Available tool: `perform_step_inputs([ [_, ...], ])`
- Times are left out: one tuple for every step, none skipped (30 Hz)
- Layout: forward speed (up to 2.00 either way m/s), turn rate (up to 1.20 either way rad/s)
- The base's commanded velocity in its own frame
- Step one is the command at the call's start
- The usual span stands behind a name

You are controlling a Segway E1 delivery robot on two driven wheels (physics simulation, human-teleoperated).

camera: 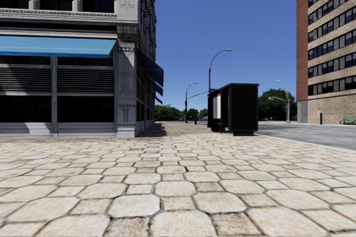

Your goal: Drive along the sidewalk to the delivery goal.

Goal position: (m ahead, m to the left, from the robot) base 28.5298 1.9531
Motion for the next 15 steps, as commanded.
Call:
perform_step_inputs([
  [2.0,0.0],
  [2.0,0.0],
  [2.0,0.0],
  [2.0,0.0],
  [2.0,0.0],
  [2.0,0.0],
  [2.0,0.0],
  [2.0,0.0],
  [2.0,0.0],
  [2.0,0.0],
  [2.0,0.0],
  [2.0,0.0],
  [2.0,0.0],
  [2.0,0.0],
  [2.0,0.0],
])
